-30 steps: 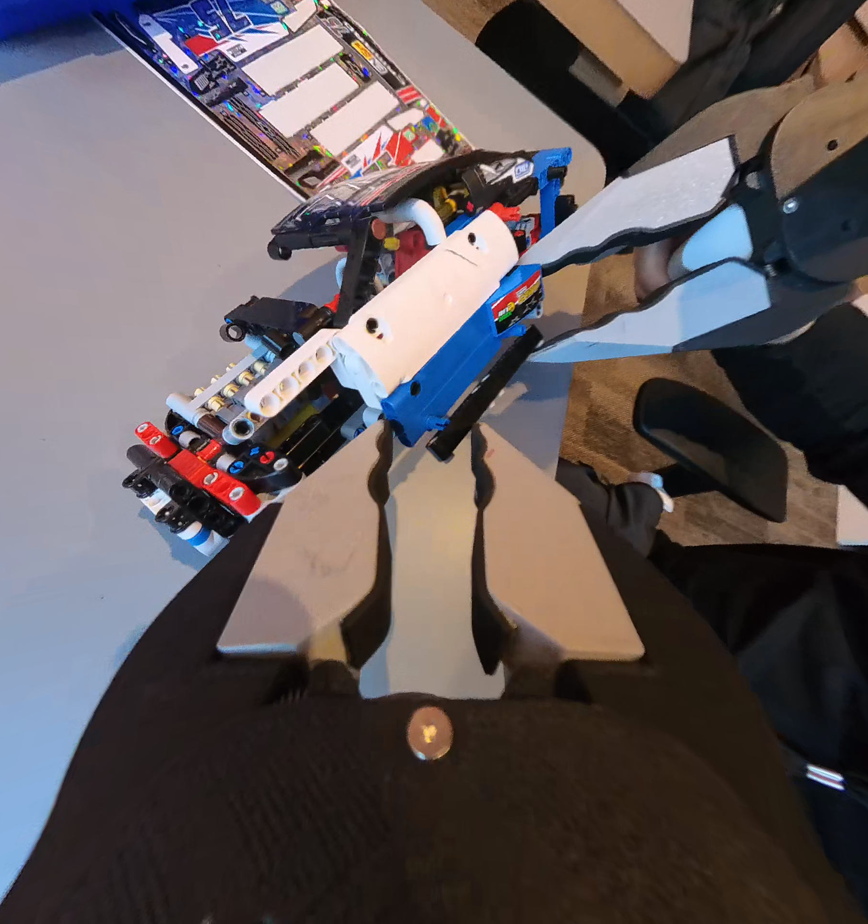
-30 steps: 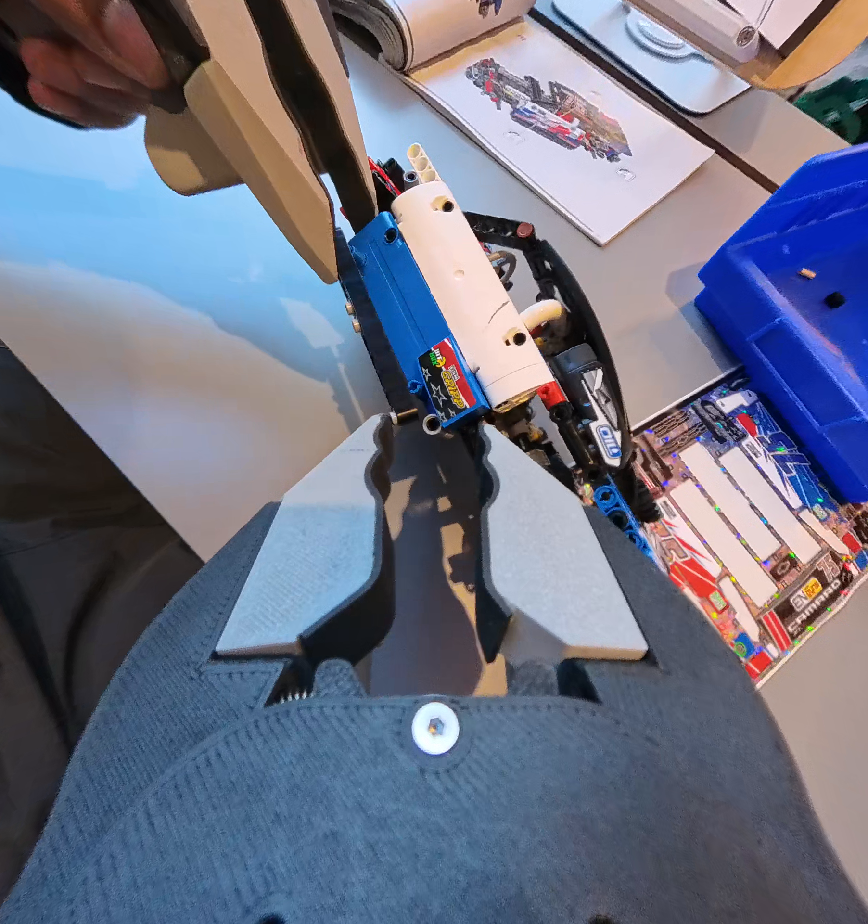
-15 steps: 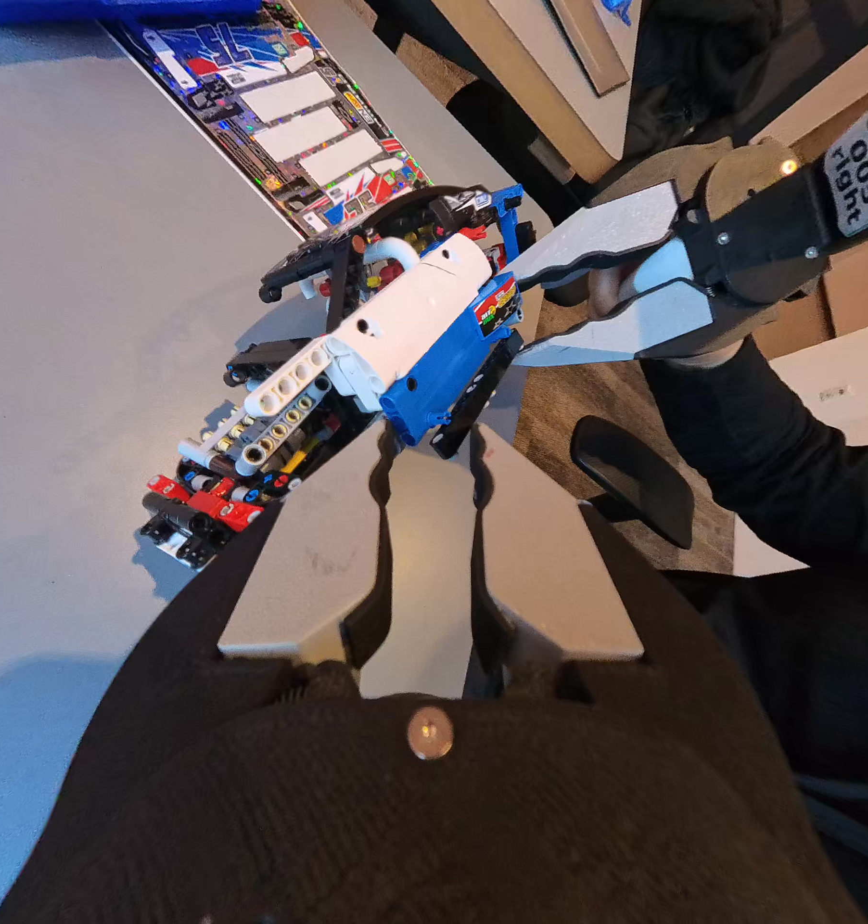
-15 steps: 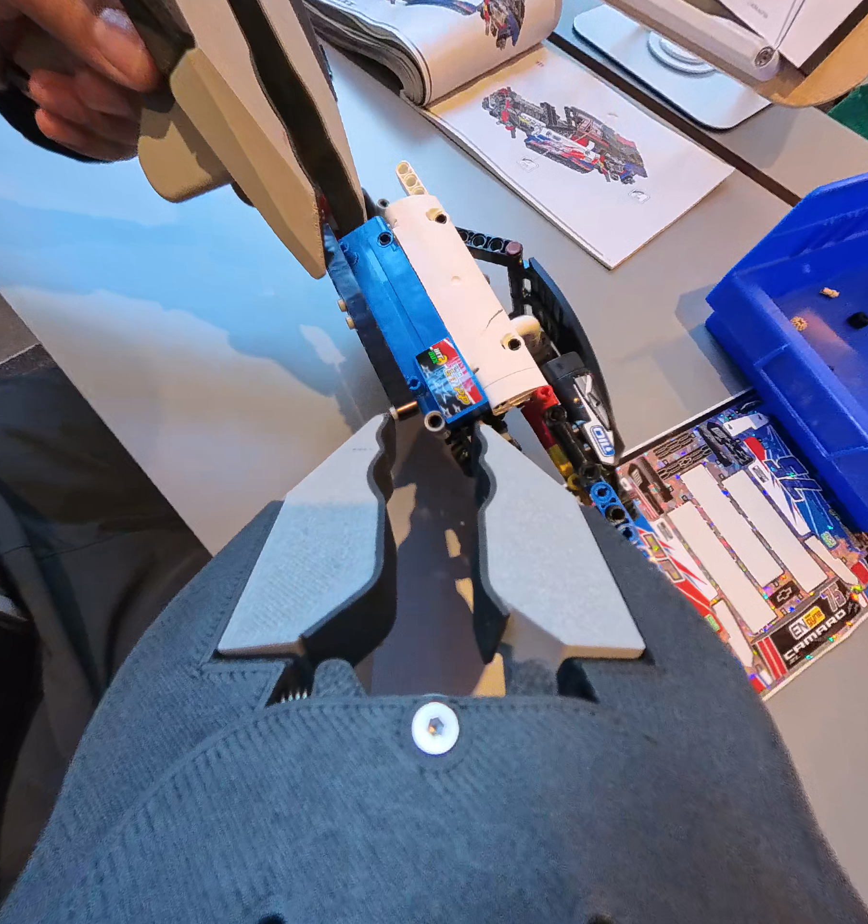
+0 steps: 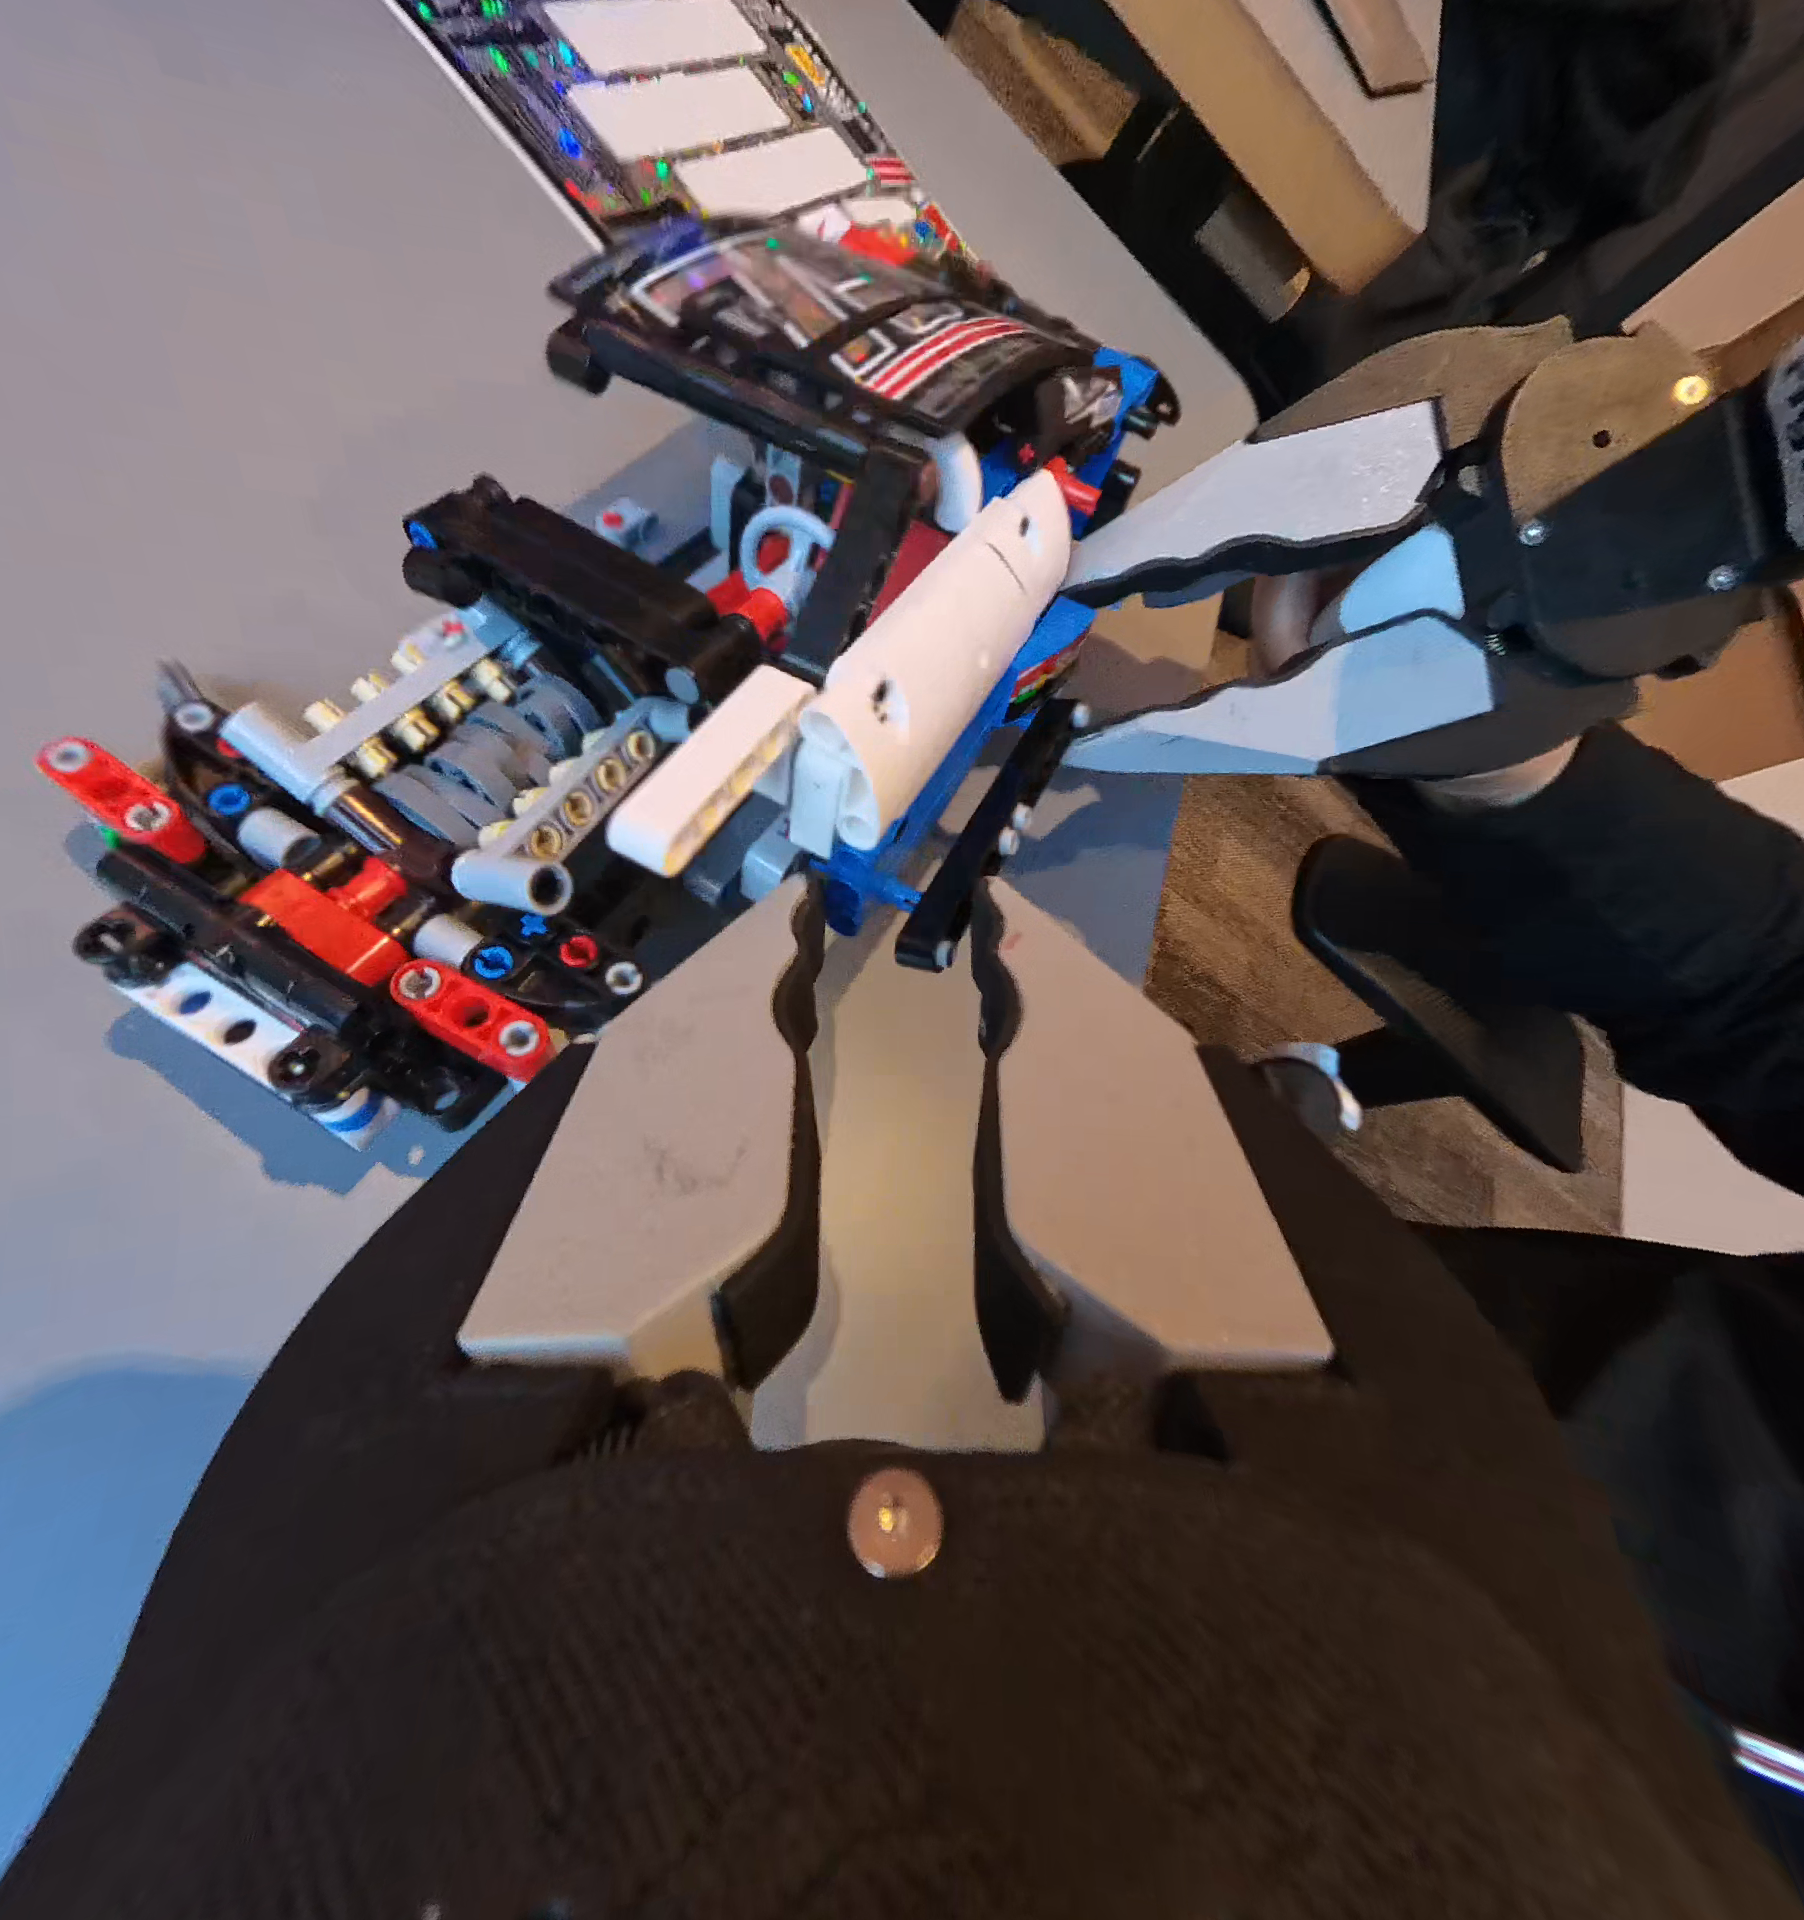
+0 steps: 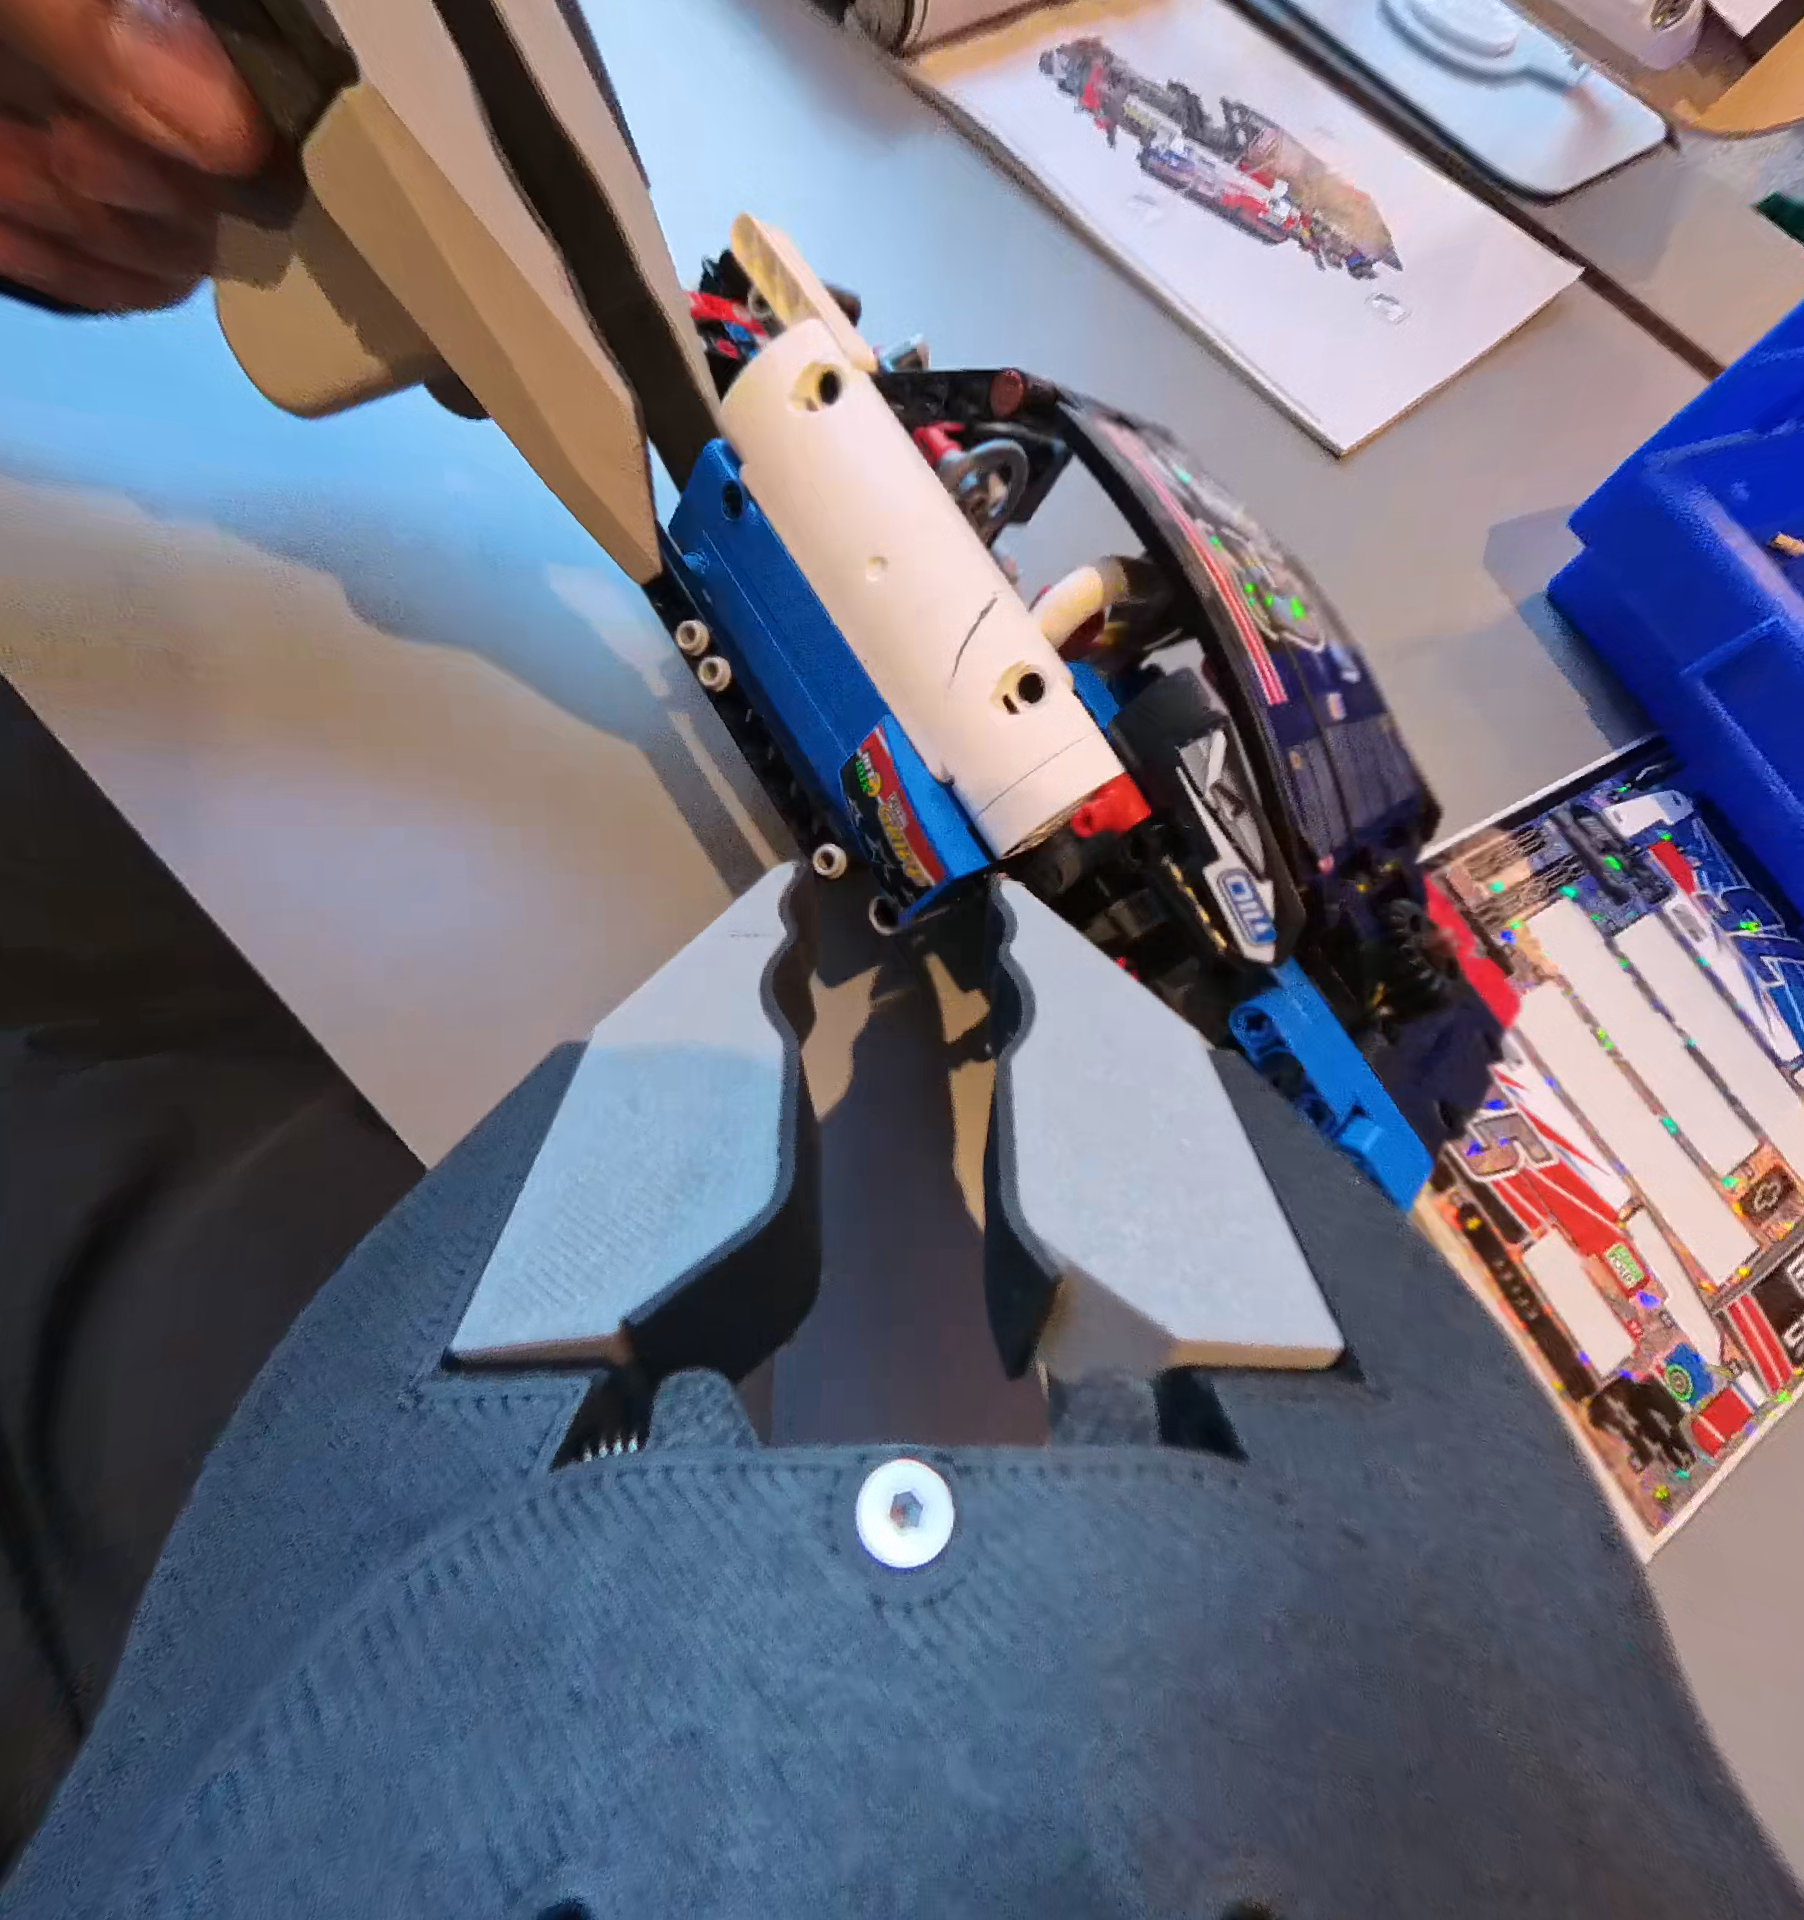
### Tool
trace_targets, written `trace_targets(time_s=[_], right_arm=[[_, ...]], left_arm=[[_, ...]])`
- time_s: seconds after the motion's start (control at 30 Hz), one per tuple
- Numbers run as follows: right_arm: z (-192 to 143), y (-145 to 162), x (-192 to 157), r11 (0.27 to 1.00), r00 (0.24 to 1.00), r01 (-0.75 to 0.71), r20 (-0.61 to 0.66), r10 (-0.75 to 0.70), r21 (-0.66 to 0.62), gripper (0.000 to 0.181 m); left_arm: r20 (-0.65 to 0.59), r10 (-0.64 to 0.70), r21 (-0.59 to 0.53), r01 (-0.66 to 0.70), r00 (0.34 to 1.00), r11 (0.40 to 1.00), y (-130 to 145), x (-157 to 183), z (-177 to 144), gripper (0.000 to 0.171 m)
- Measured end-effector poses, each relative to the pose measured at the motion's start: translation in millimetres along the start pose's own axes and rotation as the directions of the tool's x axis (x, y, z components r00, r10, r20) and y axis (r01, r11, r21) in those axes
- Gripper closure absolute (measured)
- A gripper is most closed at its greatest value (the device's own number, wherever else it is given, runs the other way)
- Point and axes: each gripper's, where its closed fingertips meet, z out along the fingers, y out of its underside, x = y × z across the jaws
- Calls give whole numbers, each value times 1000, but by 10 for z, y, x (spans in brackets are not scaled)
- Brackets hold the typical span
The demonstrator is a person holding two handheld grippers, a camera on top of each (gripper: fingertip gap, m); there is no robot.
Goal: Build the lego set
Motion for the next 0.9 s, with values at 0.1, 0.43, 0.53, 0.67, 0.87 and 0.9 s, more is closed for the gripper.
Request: trace_targets(time_s=[0.1,0.43,0.53,0.67,0.87,0.9], right_arm=[[84,181,-94,998,999,37,4,-36,-51,153],[29,316,-156,999,999,41,-32,-42,-27,157],[-4,349,-182,999,999,32,-33,-33,-25,157],[-40,360,-234,1000,999,19,-32,-19,-13,158],[-111,330,-304,999,998,44,-46,-44,8,159],[-115,320,-299,999,998,43,-50,-42,12,158]], left_arm=[[35,6,-33,-5,999,999,171,-85,95,155],[98,103,-24,-101,990,995,388,-138,94,159],[74,99,-3,-99,992,995,416,-98,58,149],[74,122,-24,-120,990,992,534,-80,16,143],[138,245,-63,-239,960,969,694,-96,-160,146],[151,266,-60,-260,952,964,680,-103,-176,147]])
